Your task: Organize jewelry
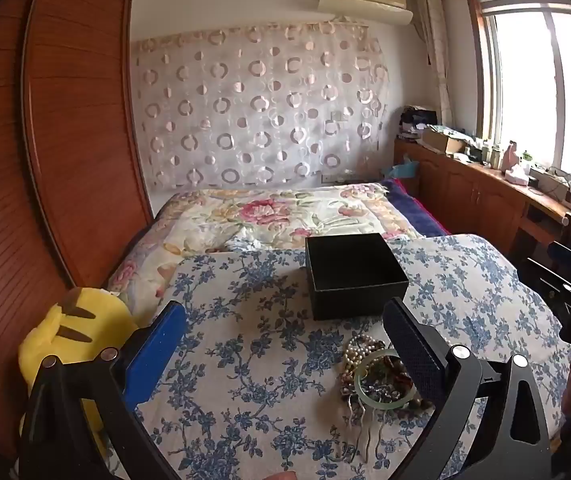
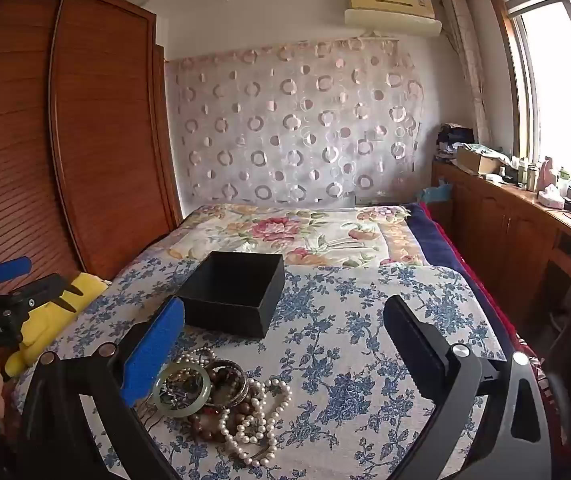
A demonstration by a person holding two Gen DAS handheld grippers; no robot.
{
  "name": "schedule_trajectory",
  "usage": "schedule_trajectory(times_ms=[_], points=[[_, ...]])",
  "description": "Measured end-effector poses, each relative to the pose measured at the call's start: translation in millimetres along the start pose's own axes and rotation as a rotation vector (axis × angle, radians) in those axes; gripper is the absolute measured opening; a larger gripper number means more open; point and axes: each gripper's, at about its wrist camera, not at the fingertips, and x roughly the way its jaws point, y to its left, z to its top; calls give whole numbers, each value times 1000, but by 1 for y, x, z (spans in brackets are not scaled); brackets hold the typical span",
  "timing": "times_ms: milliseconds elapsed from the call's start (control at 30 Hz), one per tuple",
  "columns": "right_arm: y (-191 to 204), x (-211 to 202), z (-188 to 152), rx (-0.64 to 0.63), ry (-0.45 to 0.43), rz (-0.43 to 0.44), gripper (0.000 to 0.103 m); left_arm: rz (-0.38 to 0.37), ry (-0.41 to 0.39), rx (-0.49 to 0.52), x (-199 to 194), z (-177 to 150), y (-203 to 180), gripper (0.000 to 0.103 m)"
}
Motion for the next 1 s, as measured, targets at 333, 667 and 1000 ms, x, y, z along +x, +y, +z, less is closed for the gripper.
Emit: schedule_trajectory(times_ms=[333, 667, 1000], points=[[0, 0, 1, -2, -4, 0, 100, -8, 1, -11, 0, 0, 1, 95], [1, 1, 0, -2, -6, -1, 100, -9, -4, -15, 0, 1, 2, 95], [1, 0, 0, -2, -7, -1, 100, -10, -11, -15, -1, 8, -2, 95]])
